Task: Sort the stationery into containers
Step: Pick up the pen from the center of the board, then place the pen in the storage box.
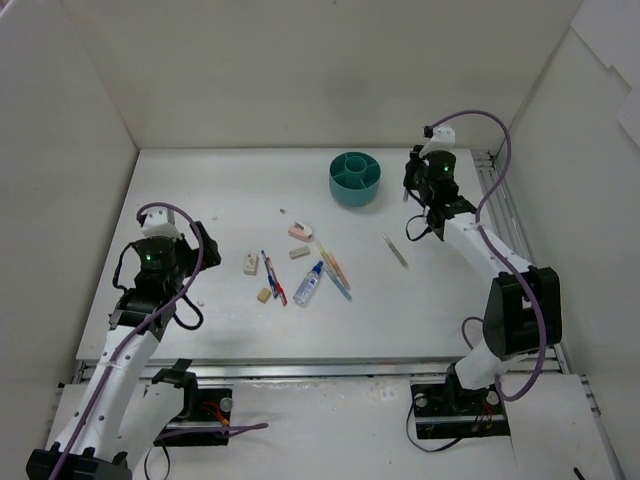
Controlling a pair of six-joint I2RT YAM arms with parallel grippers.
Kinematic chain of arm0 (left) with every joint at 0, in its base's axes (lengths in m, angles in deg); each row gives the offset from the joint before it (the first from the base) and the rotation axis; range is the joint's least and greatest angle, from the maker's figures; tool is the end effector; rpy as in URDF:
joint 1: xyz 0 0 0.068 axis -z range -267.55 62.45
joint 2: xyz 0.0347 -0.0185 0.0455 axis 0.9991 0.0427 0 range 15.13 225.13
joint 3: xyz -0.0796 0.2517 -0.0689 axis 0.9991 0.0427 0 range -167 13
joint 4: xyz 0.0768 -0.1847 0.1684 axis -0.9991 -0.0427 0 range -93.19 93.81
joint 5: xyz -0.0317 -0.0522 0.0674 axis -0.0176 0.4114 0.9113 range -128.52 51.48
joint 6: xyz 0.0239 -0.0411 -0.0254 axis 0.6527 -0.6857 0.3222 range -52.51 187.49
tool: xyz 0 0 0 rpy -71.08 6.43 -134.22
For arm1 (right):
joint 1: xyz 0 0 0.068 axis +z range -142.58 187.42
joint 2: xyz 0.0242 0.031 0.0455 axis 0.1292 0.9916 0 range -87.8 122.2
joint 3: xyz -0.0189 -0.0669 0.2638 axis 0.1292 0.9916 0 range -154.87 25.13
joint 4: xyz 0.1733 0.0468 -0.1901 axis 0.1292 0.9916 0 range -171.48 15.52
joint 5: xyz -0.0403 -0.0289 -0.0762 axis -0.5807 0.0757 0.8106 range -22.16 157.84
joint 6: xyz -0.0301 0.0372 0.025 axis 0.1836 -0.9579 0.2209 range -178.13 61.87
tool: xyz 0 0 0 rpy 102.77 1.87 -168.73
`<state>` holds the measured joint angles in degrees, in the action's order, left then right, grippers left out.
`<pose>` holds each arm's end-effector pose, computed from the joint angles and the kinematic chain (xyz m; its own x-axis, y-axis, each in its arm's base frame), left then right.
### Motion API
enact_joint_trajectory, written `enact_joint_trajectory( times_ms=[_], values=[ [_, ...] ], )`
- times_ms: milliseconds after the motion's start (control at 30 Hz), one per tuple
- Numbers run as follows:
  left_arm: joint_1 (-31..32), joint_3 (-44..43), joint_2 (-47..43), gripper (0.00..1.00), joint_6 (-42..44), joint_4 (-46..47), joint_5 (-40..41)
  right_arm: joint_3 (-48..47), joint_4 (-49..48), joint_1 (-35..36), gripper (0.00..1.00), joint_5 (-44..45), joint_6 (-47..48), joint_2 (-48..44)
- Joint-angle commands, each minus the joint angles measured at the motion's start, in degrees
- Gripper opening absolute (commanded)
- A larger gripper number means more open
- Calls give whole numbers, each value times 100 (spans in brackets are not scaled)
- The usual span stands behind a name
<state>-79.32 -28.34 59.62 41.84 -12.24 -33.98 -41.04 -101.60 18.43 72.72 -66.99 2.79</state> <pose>0.1815 -0.0234 0.3089 -0.3233 -0.3892 -0.8626 -0.0789 0.9194 -0.3853 0.3734 0.0696 0.3226 -0.0893 0.1390 -0.9863 -0.0942 0.9846 0.1473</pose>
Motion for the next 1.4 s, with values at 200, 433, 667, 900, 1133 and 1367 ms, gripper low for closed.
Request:
enact_joint_trajectory(
  times_ms=[200,433,667,900,1133,1367],
  values=[
    [-32,-603,148,100,7,155,188,-1177,-3050,226,0,-111,737,1345],
    [-85,-814,472,100,-19,111,197,-2197,-3156,323,0,-286,412,2454],
    [-85,-955,675,100,-10,6,197,-2594,-3270,420,0,-164,52,3017],
    [-137,-972,693,100,51,-38,241,-2146,-3402,499,0,39,-1,3079],
    [-137,-911,649,100,34,-56,188,-1698,-3464,499,1,197,-124,3000],
    [-137,-823,500,100,-19,-73,144,-1162,-3604,525,21,136,-212,2614]
  ],
)
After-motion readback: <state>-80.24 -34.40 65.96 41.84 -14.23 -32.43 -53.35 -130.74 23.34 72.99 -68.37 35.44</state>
